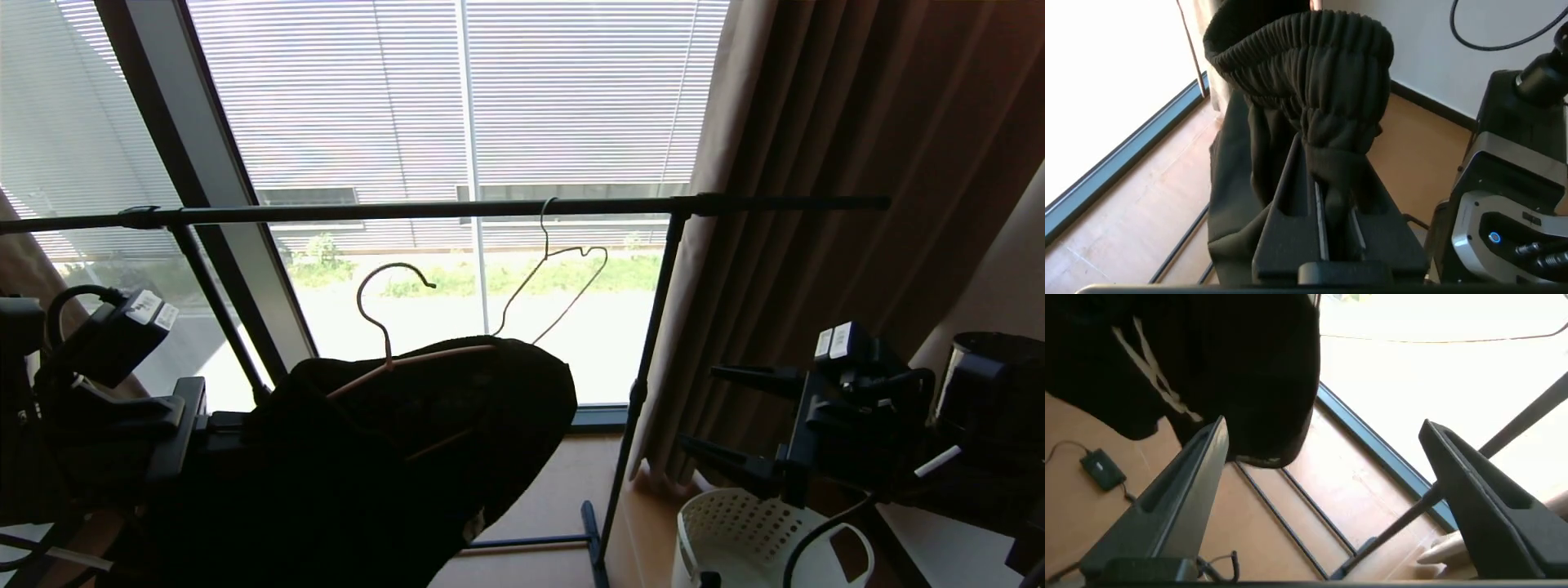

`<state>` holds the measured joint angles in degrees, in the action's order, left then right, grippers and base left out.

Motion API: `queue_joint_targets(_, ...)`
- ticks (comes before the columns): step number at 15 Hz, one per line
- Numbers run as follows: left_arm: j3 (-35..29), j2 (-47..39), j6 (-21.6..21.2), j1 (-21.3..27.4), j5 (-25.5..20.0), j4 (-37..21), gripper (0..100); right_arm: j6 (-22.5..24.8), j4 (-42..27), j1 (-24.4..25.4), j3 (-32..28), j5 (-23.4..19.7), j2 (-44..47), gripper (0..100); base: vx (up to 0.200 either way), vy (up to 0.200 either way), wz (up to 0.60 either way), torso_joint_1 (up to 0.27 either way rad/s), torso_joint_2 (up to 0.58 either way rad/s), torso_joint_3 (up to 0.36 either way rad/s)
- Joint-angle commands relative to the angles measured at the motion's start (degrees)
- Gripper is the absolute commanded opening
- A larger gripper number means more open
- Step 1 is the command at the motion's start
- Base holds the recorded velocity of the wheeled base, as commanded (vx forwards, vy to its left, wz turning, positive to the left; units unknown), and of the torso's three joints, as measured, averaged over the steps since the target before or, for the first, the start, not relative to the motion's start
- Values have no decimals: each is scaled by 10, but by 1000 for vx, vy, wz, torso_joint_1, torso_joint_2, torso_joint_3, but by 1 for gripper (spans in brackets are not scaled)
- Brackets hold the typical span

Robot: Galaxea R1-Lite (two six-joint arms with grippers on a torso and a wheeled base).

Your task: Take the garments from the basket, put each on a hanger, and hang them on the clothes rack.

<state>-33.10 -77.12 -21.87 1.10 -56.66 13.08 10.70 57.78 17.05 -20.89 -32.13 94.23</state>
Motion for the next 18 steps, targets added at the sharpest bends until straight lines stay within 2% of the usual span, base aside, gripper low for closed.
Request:
queue_joint_targets(1,4,6,0,1,7,-1,0,-21,0,14,-18,15,-15,100,0,0,0,0,0,0)
queue_joint_targets(3,-1,3,-1,7,16,-1,0,-24,-2,18,-29,23,-8,100,0,0,0,0,0,0)
queue_joint_targets(4,0,2,-1,9,32,-1,0,-28,0,26,-35,43,-5,100,0,0,0,0,0,0)
queue_joint_targets(6,11,3,-5,9,35,-1,0,-51,0,40,-40,84,-5,100,0,0,0,0,0,0)
queue_joint_targets(7,20,3,-19,10,35,-7,0,-59,0,46,-42,89,-2,100,0,0,0,0,0,0)
queue_joint_targets(8,22,2,-40,15,38,-25,0,-60,0,47,-42,89,2,100,0,0,0,0,0,0)
queue_joint_targets(10,16,-4,-79,27,93,-76,0,-60,1,47,-43,90,12,100,0,0,0,0,0,0)
queue_joint_targets(15,17,-4,-85,21,107,-83,0,-60,0,47,-48,90,16,100,0,0,0,0,0,0)
queue_joint_targets(17,19,-4,-86,19,147,-89,0,-60,0,47,-48,90,17,100,0,0,0,0,0,0)
queue_joint_targets(18,17,-4,-86,13,151,-90,0,-60,0,47,-48,90,17,100,0,0,0,0,0,0)
